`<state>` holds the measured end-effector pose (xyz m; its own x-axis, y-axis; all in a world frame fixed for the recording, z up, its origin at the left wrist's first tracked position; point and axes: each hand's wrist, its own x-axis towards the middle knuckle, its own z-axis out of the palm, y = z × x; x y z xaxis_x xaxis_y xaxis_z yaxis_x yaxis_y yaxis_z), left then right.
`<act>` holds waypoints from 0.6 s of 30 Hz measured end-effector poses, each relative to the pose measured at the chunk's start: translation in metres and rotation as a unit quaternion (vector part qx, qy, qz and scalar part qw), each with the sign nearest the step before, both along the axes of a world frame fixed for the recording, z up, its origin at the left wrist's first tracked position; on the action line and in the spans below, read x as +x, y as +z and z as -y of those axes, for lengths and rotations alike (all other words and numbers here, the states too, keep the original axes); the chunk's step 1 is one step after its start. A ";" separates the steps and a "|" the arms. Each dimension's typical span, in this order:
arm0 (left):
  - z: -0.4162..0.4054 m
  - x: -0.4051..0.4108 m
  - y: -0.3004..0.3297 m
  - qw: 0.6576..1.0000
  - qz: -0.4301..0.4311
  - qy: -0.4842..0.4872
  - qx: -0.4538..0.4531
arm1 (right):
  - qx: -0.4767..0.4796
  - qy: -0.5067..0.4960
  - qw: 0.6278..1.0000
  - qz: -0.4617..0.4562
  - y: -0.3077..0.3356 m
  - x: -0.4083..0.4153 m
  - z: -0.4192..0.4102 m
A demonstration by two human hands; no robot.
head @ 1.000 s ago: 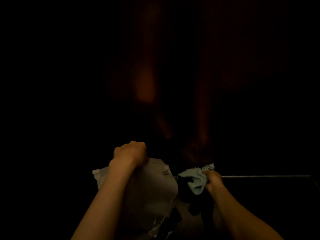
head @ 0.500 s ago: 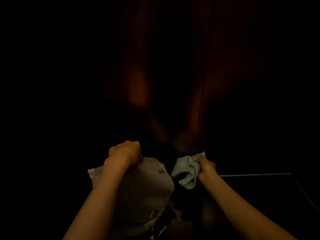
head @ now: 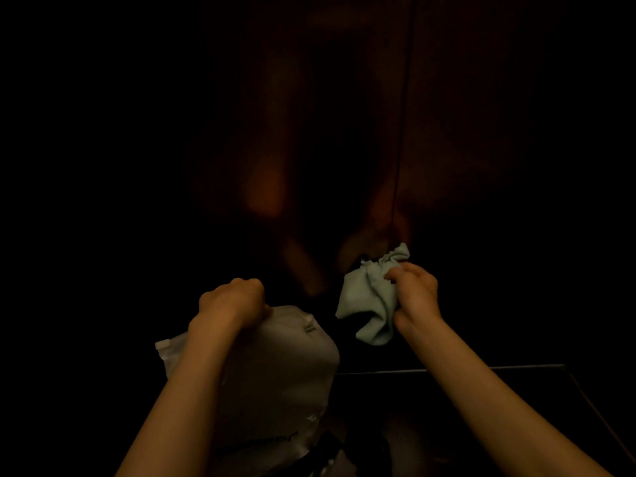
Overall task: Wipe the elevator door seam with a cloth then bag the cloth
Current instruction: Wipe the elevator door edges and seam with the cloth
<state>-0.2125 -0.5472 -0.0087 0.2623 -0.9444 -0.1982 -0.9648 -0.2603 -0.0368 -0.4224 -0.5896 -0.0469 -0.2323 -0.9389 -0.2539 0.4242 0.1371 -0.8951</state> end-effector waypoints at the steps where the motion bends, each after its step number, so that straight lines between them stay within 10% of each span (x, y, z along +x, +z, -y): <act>1: 0.000 0.001 0.001 1.000 0.000 0.000 -0.003 | -0.020 0.002 1.000 -0.015 0.004 0.000 0.003; 11: 0.003 -0.002 0.007 0.999 -0.013 -0.012 -0.033 | -0.187 -0.007 0.969 -0.160 0.051 -0.003 0.010; 18: -0.001 0.003 0.008 0.999 -0.026 -0.009 -0.038 | -0.377 -0.018 0.862 -0.337 0.088 0.002 0.017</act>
<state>-0.2100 -0.5462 -0.0006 0.2369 -0.9617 -0.1381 -0.9694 -0.2435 0.0327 -0.4202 -0.6069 0.0414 -0.1212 -0.7672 0.6298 -0.2364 -0.5939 -0.7690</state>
